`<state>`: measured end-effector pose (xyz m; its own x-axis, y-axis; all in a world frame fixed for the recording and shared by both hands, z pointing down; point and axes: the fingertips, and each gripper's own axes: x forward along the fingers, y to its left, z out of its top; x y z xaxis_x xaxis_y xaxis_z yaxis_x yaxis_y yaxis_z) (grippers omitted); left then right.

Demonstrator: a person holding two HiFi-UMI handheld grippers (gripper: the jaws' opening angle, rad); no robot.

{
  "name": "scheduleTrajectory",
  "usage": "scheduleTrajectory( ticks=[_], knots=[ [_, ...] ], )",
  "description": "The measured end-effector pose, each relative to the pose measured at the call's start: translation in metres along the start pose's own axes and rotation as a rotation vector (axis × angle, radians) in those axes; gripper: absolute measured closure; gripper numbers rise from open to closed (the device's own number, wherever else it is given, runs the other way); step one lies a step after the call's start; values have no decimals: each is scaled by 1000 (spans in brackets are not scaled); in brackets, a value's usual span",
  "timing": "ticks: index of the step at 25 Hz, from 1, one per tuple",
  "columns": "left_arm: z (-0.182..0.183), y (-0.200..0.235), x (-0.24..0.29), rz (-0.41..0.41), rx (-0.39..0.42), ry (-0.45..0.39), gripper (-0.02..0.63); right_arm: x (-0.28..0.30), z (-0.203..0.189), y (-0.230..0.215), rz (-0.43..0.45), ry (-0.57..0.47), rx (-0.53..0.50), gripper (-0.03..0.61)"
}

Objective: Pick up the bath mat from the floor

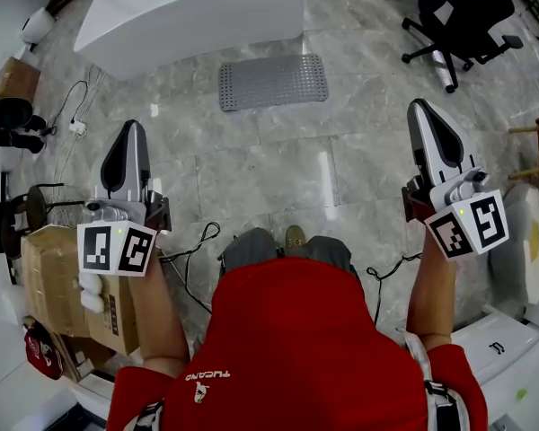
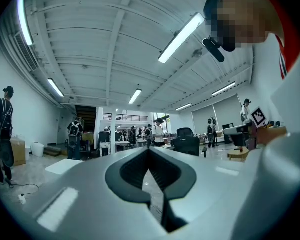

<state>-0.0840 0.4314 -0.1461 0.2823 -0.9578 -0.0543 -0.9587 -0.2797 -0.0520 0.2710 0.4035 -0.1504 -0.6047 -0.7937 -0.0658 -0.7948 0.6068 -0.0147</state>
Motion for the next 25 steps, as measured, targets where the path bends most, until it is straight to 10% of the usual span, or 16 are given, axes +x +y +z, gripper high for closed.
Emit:
scheduleTrajectory(
  ticks=[25],
  knots=[
    [-32, 84, 99, 33, -23, -5, 609, 112, -11, -49, -30, 18, -50, 575]
  ],
)
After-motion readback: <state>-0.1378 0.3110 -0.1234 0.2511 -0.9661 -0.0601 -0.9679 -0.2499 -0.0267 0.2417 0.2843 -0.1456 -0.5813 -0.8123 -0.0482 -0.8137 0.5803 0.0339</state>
